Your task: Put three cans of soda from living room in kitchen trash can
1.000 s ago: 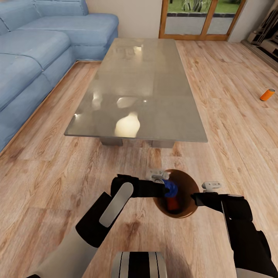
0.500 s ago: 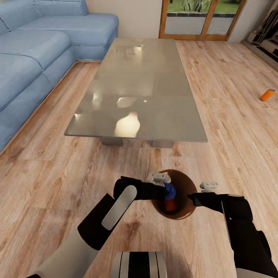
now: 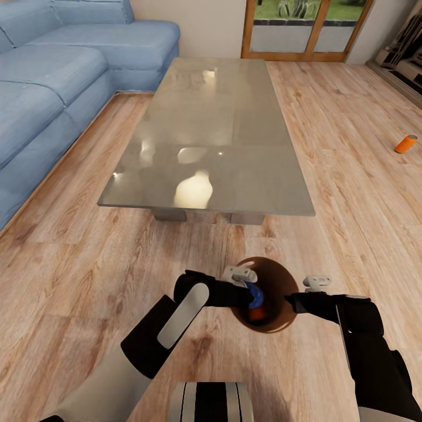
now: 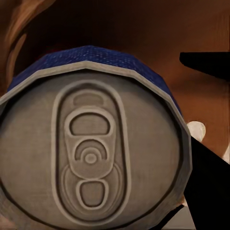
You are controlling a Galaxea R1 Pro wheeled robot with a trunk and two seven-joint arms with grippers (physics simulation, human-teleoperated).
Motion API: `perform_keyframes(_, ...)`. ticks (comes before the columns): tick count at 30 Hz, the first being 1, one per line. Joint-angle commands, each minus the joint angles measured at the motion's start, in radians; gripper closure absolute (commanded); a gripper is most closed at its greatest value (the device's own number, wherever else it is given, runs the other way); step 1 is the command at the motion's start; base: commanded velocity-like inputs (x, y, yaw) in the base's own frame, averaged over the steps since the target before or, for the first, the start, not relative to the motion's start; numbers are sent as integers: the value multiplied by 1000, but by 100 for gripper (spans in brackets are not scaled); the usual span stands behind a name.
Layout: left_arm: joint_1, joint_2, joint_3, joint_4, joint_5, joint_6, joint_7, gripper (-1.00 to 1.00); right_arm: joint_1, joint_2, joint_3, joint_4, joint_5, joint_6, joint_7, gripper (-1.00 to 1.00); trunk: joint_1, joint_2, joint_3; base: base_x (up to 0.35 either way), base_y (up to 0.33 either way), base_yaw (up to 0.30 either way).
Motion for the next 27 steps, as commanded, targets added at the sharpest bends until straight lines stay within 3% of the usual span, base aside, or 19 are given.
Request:
perform_keyframes(1,0,0,0,8,1,-1,0,100,0,0,1,0,-20,7,2,100,0,0,0,0,0,0)
perform_keyframes(15,0,0,0,24,1,-1,-2,100,0,0,1,-1,-20,7,1,100,0,0,0,0,0,0)
perform_keyframes(16,0,0,0,24,0,-1,-2,-100,0,0,1,-1,-20,7,1,100,0,0,0,0,0,0)
perform_keyframes(24,0,0,0,9,-3,0,-8,-100,0,0,1,-1,-20,7,2,100,0,0,0,0,0,0)
perform_keyframes(27,0,0,1,-51,45,3,-19,-100,0,0,1,-1,-20,7,1,100,0,0,0,0,0,0)
